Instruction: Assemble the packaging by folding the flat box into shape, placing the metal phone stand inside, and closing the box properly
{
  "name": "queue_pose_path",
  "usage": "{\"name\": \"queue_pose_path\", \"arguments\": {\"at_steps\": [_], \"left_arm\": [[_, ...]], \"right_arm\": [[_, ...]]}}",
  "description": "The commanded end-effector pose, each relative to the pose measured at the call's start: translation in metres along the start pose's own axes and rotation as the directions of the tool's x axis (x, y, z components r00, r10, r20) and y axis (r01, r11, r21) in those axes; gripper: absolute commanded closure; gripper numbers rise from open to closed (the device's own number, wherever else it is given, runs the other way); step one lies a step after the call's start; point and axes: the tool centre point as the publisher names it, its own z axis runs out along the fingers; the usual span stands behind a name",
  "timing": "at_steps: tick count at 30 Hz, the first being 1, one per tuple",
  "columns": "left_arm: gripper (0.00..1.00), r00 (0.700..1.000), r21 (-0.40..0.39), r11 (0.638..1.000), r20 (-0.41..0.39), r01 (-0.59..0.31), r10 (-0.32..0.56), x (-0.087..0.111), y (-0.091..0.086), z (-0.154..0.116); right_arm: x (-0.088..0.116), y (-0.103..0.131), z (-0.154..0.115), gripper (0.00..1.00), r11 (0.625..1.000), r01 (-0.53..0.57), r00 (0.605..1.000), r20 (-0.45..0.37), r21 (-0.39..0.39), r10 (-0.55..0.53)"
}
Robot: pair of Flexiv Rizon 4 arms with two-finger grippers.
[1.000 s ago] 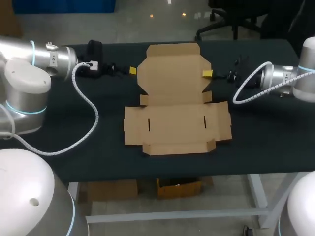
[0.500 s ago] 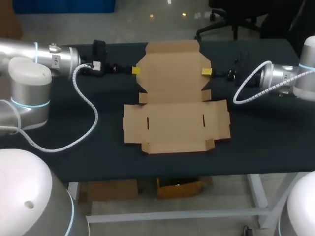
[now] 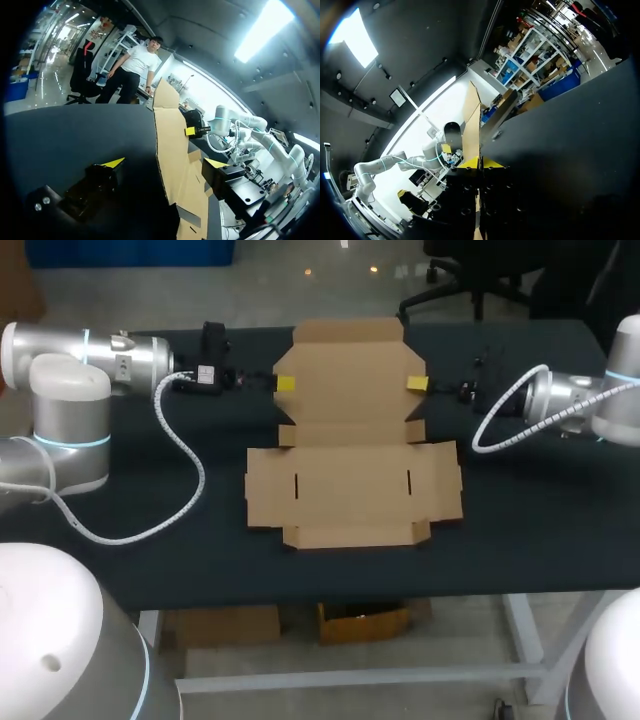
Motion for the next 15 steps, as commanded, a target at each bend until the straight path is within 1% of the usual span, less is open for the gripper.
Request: {"name": "queue_pose_path", "arguments": {"at_steps": [1,15], "left_arm": [[0.00,0.999,-0.005,1.000,-0.044,-0.006,0.006,-0.005,-0.001,0.006],[0.00,0.994,0.001,0.999,-0.101,-0.036,0.036,0.000,-0.004,0.026]], "right_arm": [[-0.004,0.001,0.001,1.00,1.000,0.007,1.000,-0.023,-0.005,-0.007],[0.000,0.006,0.006,1.00,1.000,0.029,0.999,-0.042,-0.006,-0.029]]}}
